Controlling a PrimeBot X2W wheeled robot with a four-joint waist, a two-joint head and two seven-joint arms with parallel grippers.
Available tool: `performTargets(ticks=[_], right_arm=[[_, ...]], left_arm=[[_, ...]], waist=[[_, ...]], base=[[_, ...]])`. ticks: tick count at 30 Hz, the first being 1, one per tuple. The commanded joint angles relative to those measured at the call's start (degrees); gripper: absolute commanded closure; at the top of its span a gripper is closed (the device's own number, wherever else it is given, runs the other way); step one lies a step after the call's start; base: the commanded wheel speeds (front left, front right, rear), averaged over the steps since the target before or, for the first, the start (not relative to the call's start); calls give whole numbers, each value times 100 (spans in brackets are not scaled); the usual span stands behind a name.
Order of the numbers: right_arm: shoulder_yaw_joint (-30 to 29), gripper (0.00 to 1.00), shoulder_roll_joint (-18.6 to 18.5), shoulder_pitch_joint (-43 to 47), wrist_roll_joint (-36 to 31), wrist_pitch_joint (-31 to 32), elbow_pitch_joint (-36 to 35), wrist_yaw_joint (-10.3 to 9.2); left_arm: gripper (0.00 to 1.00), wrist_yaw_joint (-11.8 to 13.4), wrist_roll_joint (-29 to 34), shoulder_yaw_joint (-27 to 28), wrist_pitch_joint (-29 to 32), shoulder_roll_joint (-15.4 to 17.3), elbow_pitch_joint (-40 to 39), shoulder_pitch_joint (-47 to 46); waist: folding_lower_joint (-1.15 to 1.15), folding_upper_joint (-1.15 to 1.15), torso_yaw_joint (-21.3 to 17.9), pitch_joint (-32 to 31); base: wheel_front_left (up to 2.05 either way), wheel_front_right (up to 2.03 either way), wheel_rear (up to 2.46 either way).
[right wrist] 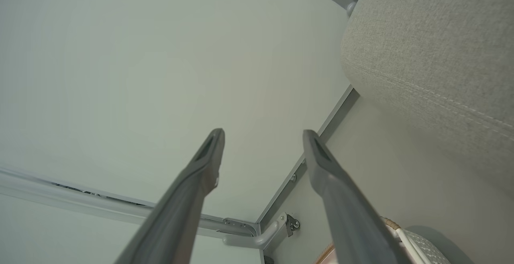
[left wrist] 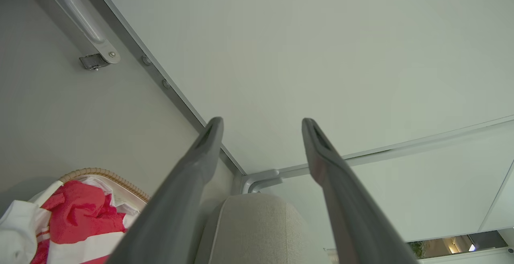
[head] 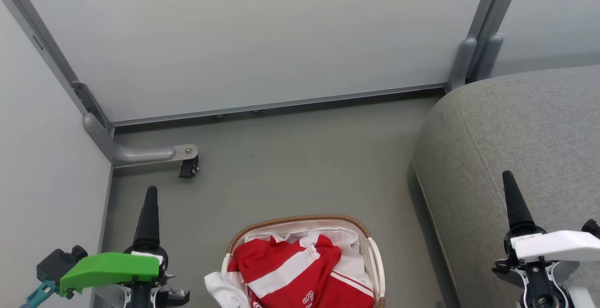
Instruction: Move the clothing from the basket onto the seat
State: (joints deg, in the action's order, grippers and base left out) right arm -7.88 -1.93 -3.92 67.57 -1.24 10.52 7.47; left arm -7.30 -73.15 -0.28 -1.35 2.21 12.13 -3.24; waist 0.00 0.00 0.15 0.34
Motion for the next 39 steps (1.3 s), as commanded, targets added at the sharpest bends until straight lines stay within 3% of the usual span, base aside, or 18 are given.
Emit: performTargets(ticks=[1, 14, 39], right_arm=[[28, 0, -54, 16, -301, -73, -170, 2], [360, 0, -64, 161, -2100, -338, -376, 2], [529, 0, -83, 271, -3968, -754, -231, 3]], left_arm=[[0, -10, 279, -33, -63, 35, -139, -105], [0, -13, 1720, -244, -328, 45, -292, -35], [0, 50, 3841, -336, -743, 60, -1, 210]], waist=[[0, 0, 0, 2], [0, 0, 5, 9], [0, 0, 21, 37]], base=[[0, 0, 0], [0, 0, 0], [0, 0, 0]])
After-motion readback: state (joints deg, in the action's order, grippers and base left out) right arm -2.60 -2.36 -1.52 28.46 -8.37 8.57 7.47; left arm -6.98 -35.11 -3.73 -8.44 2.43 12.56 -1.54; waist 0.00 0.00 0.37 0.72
